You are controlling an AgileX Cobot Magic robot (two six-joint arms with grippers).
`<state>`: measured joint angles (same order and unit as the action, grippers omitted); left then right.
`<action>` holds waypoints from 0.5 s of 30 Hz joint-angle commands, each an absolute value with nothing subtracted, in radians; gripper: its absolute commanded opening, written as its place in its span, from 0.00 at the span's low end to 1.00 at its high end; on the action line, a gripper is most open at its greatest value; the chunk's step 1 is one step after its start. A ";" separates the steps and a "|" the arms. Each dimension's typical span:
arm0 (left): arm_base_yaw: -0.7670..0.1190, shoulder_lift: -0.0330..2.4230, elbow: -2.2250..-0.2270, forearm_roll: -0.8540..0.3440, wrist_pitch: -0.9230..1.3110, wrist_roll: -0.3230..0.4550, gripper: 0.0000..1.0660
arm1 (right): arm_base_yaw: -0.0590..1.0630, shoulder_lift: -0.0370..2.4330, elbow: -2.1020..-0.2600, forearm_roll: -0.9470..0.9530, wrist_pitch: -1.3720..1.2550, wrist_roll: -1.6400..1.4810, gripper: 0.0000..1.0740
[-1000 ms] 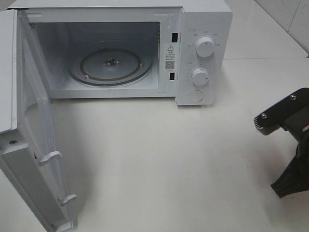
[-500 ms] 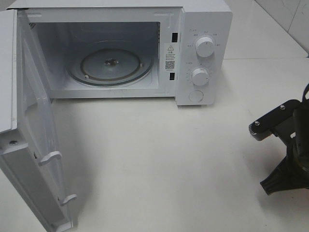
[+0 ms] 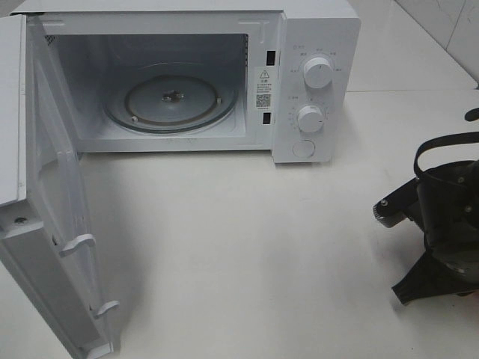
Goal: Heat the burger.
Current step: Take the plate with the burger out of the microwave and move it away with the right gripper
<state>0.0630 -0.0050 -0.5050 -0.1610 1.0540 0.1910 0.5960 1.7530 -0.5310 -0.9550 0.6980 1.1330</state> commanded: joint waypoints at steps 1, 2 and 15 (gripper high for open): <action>0.069 -0.022 -0.504 -0.167 1.043 0.190 0.94 | 0.591 1.806 -0.561 -0.993 0.740 1.148 0.19; 0.069 -0.022 -0.504 -0.167 1.043 0.190 0.94 | 0.591 1.806 -0.561 -0.993 0.740 1.148 0.19; 0.069 -0.022 -0.504 -0.167 1.043 0.190 0.94 | 0.591 1.785 -0.578 -0.920 0.723 1.130 0.38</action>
<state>0.0630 -0.0050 -0.5050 -0.1610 1.0540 0.1910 0.5960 1.7930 -0.5740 -0.9190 0.7170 1.1240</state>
